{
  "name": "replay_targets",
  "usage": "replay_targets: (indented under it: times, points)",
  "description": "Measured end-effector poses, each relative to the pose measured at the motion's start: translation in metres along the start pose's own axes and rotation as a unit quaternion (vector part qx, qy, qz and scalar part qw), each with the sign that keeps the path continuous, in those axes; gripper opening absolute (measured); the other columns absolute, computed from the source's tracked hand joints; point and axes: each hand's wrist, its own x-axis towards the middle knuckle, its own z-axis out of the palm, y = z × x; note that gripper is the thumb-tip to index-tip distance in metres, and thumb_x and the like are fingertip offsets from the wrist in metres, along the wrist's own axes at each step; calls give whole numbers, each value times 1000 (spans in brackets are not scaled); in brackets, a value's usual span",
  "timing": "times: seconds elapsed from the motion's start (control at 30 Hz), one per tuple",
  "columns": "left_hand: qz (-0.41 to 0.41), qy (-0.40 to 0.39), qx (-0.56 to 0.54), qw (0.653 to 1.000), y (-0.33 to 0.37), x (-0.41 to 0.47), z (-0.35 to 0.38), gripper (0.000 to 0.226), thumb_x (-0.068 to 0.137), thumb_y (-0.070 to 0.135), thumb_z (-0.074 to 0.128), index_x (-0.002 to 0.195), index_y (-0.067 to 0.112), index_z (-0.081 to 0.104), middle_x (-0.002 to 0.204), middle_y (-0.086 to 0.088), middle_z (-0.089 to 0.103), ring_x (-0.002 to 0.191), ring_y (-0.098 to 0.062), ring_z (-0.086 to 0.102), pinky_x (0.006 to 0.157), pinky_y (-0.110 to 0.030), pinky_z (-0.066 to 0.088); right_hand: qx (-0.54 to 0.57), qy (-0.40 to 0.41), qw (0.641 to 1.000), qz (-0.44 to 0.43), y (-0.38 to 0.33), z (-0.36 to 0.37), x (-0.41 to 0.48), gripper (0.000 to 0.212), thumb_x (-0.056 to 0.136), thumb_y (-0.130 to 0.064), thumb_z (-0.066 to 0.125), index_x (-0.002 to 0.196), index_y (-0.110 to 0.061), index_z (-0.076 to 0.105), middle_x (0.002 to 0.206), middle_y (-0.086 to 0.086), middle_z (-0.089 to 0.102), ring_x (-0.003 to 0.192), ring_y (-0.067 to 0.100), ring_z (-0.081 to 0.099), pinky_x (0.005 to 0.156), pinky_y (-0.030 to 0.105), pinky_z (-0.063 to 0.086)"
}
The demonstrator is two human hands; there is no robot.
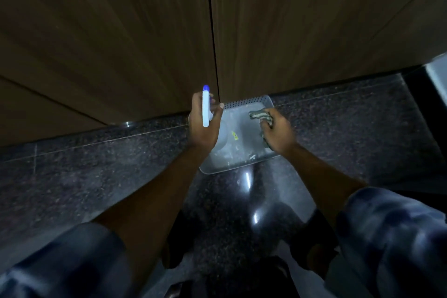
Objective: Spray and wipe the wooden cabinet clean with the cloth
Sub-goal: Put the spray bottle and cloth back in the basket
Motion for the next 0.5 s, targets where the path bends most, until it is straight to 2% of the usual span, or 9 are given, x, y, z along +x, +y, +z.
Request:
replay_targets:
  times: [0.07, 0.2, 0.3, 0.33, 0.4, 0.47, 0.5]
  points:
    - [-6, 0, 13, 1000, -33, 1, 14, 31, 96, 25, 70, 118, 10, 55, 100, -2, 65, 94, -17, 67, 87, -43, 57, -15, 3, 1000, -11, 27, 16, 12, 28, 96, -5, 52, 107, -29, 60, 87, -18, 61, 81, 10, 63, 72, 11, 45]
    - [8, 20, 39, 999, -88, 4, 43, 30, 96, 29, 71, 116, 12, 57, 95, 21, 60, 93, 6, 61, 82, -7, 46, -69, 42, 995, -61, 66, 46, 41, 25, 96, -6, 51, 117, -15, 62, 113, 4, 65, 104, 22, 62, 93, 34, 51]
    - [-26, 29, 42, 998, -127, 3, 59, 31, 95, 29, 72, 117, 12, 59, 90, 24, 57, 93, 18, 58, 81, 0, 40, -194, 65, 974, -98, 84, 71, 59, 35, 97, -13, 50, 132, -16, 56, 134, 8, 56, 119, 25, 53, 104, 39, 46]
    - [-44, 28, 39, 998, -137, 1, 62, 34, 95, 30, 72, 119, 10, 60, 93, 21, 59, 93, 18, 58, 82, -1, 41, -230, 46, 966, -107, 90, 81, 63, 39, 99, -17, 50, 138, -15, 53, 143, 9, 50, 126, 26, 49, 108, 40, 44]
    - [-55, 8, 31, 998, -156, -2, 65, 40, 96, 31, 71, 125, 8, 57, 105, 11, 62, 99, 7, 60, 87, -10, 47, -283, -50, 951, -113, 107, 101, 63, 48, 101, -29, 48, 146, -15, 44, 155, 12, 36, 138, 30, 38, 115, 46, 36]
    - [-30, -7, 46, 998, -166, -2, 64, 40, 96, 33, 70, 126, 13, 53, 112, 9, 61, 105, -4, 62, 92, -22, 52, -351, -164, 917, -94, 124, 119, 60, 61, 99, -43, 48, 153, -18, 34, 163, 12, 21, 145, 37, 26, 117, 52, 29]
    - [-20, -14, 47, 999, -168, 0, 65, 41, 96, 34, 70, 127, 15, 50, 114, 10, 59, 108, -7, 62, 93, -24, 52, -378, -196, 901, -81, 132, 125, 58, 66, 97, -46, 49, 155, -19, 30, 165, 11, 15, 147, 39, 21, 119, 54, 25]
